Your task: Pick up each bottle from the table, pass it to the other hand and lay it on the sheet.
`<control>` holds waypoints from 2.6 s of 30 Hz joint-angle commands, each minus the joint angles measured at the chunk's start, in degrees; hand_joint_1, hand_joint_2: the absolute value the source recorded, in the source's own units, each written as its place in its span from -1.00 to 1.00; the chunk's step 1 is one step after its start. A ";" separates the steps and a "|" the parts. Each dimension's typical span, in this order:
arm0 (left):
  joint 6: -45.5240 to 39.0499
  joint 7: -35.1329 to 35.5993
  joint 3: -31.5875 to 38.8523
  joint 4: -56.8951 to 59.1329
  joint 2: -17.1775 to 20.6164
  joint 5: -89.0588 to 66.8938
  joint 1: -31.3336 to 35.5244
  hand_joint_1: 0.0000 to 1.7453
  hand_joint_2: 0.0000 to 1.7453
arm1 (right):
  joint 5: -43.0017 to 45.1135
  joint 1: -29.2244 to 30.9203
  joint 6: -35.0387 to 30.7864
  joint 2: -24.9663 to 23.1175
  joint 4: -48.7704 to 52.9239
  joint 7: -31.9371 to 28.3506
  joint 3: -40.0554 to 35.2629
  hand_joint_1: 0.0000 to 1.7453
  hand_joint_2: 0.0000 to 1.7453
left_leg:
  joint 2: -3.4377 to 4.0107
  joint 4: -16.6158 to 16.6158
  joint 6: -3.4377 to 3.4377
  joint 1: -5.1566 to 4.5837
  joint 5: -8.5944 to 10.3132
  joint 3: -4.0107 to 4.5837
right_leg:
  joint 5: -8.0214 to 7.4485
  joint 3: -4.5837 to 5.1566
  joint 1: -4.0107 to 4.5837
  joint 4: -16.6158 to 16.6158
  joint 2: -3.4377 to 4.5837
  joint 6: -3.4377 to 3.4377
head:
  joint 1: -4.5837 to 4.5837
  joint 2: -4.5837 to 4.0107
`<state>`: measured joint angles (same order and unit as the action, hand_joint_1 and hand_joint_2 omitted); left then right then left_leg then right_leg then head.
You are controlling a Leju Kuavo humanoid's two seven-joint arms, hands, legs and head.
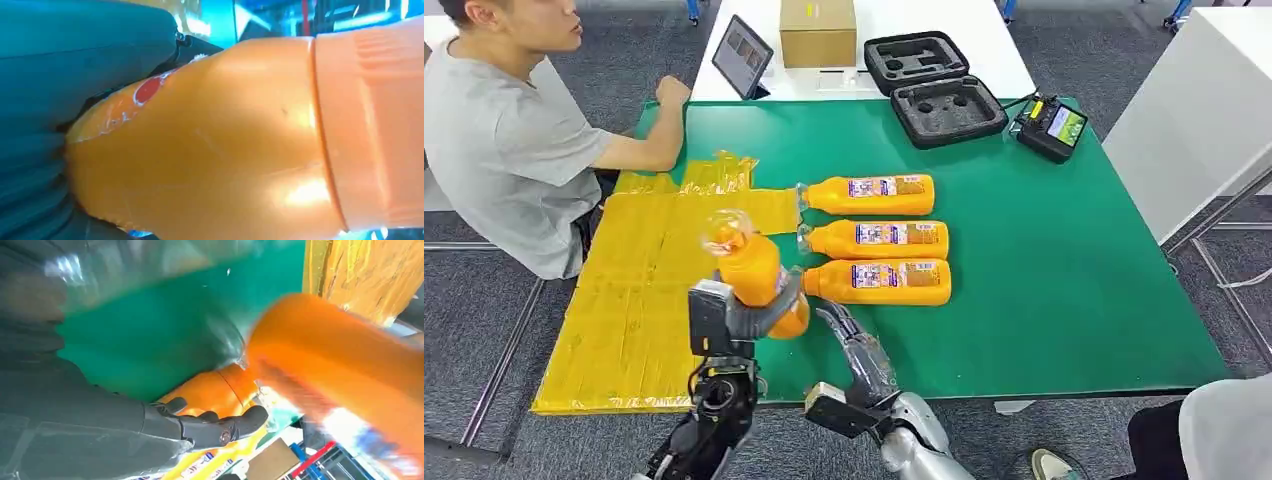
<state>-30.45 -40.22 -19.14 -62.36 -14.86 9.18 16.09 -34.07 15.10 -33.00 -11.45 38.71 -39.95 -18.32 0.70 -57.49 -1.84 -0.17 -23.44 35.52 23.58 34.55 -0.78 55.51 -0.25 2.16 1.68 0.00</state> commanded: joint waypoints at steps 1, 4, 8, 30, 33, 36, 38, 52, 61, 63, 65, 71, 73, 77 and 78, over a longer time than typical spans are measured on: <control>-1.48 0.22 4.02 -4.71 2.94 -1.96 -0.76 1.00 1.00 | 1.01 1.11 1.03 0.83 -2.14 -0.05 -1.48 -1.00 1.00 | 0.01 0.02 0.09 0.05 -0.10 -0.23 | 0.08 -0.23 0.04 -0.04 0.06 -0.08 | 0.00 0.00; 1.38 0.22 6.42 -7.65 4.54 0.20 -2.86 1.00 1.00 | 2.44 0.36 0.69 1.53 -1.15 -0.05 -1.61 -1.00 1.00 | 0.07 0.04 0.05 0.02 -0.04 -0.10 | 0.01 -0.10 0.01 -0.05 0.10 -0.05 | 0.00 0.00; -1.65 0.22 8.47 -15.47 6.90 -4.60 -6.05 1.00 1.00 | 5.86 -1.04 -0.72 3.48 0.65 -0.05 -3.19 -1.00 1.00 | 0.09 0.05 0.07 0.02 -0.07 -0.14 | 0.04 -0.13 0.02 -0.05 0.12 -0.07 | 0.02 0.00; -9.55 2.34 31.20 -15.33 2.03 -73.84 -4.66 1.00 1.00 | 7.62 -3.55 -0.27 2.99 1.94 -0.05 -0.80 -1.00 1.00 | -0.10 0.00 0.12 0.07 -0.10 -0.18 | 0.15 -0.16 0.06 0.00 -0.04 -0.12 | -0.02 0.00; -9.55 4.13 35.61 -10.40 0.16 -85.79 -3.09 1.00 1.00 | 7.34 -3.41 0.03 2.75 1.45 -0.05 -0.09 -1.00 1.00 | -0.16 0.02 0.10 0.05 -0.07 -0.17 | 0.14 -0.16 0.04 -0.02 -0.11 -0.11 | 0.00 0.00; -9.55 17.09 28.09 -0.61 4.07 -92.89 -1.40 1.00 1.00 | 8.18 -3.23 0.47 2.69 0.90 -0.05 -0.60 -1.00 1.00 | -0.19 0.09 0.11 0.03 -0.04 -0.25 | 0.14 -0.25 0.02 -0.06 -0.14 -0.11 | -0.02 0.00; -9.55 27.57 15.12 3.59 9.49 -87.15 -0.46 1.00 1.00 | 8.89 -2.99 0.28 2.88 0.32 -0.05 -1.39 -1.00 1.00 | -0.26 0.11 0.11 0.03 0.01 -0.20 | 0.11 -0.21 0.01 -0.07 -0.21 -0.11 | 0.00 0.00; -9.55 33.19 15.87 30.83 8.61 -90.39 11.30 1.00 1.00 | 8.47 -2.16 1.30 1.93 -0.65 -0.05 -2.59 -1.00 1.00 | -0.29 0.05 0.15 0.06 0.01 -0.16 | 0.10 -0.19 0.05 -0.03 -0.21 -0.12 | -0.02 0.00; -9.55 40.82 14.52 29.45 11.23 -98.00 10.80 1.00 1.00 | 8.95 -1.02 1.78 1.68 -1.53 -0.05 -3.61 -1.00 1.00 | -0.10 0.00 0.16 0.09 -0.06 -0.17 | 0.09 -0.16 0.08 -0.01 0.01 -0.12 | 0.00 0.00; -9.55 40.82 14.52 29.45 11.23 -98.00 10.80 1.00 1.00 | 8.95 -1.02 1.78 1.68 -1.53 -0.05 -3.61 -1.00 1.00 | -0.10 0.00 0.16 0.09 -0.06 -0.17 | 0.09 -0.16 0.08 -0.01 0.01 -0.12 | 0.00 0.00; -9.55 40.82 14.52 29.45 11.23 -98.00 10.80 1.00 1.00 | 8.95 -1.02 1.78 1.68 -1.53 -0.05 -3.61 -1.00 1.00 | -0.10 0.00 0.16 0.09 -0.06 -0.17 | 0.09 -0.16 0.08 -0.01 0.01 -0.12 | 0.00 0.00; -9.55 48.40 7.90 26.80 14.05 -99.18 10.52 1.00 -1.00 | 9.60 -0.54 1.46 1.91 -2.06 -0.05 -4.23 -1.00 1.00 | -0.09 -0.01 0.21 0.13 -0.10 -0.26 | 0.14 -0.24 0.11 0.02 0.03 -0.17 | 0.00 0.00; -9.55 48.40 7.90 26.80 14.05 -99.18 10.52 1.00 -1.00 | 9.60 -0.54 1.46 1.91 -2.06 -0.05 -4.23 -1.00 1.00 | -0.16 0.00 0.15 0.08 -0.01 -0.08 | 0.08 -0.09 0.07 0.01 -0.07 -0.10 | 0.00 0.00; -9.55 48.40 7.90 26.80 14.05 -99.18 10.52 1.00 -1.00 | 9.60 -0.54 1.46 1.91 -2.06 -0.05 -4.23 -1.00 1.00 | -0.14 -0.02 0.15 0.09 -0.05 -0.12 | 0.11 -0.14 0.07 0.02 -0.05 -0.10 | 0.00 0.00; -9.55 48.40 7.90 26.80 14.05 -99.18 10.52 1.00 -1.00 | 9.60 -0.54 1.46 1.91 -2.06 -0.05 -4.23 -1.00 1.00 | -0.13 0.01 0.12 0.05 0.02 0.00 | 0.05 -0.01 0.03 0.01 -0.07 -0.07 | 0.00 0.00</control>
<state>-40.28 7.91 -8.79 -38.27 -2.69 -87.95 24.53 -24.63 12.48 -31.52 -9.81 39.60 -40.02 -21.20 0.55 -57.49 -1.79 -0.16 -23.34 35.68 23.57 34.69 -0.78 55.53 -0.37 2.15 1.68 0.00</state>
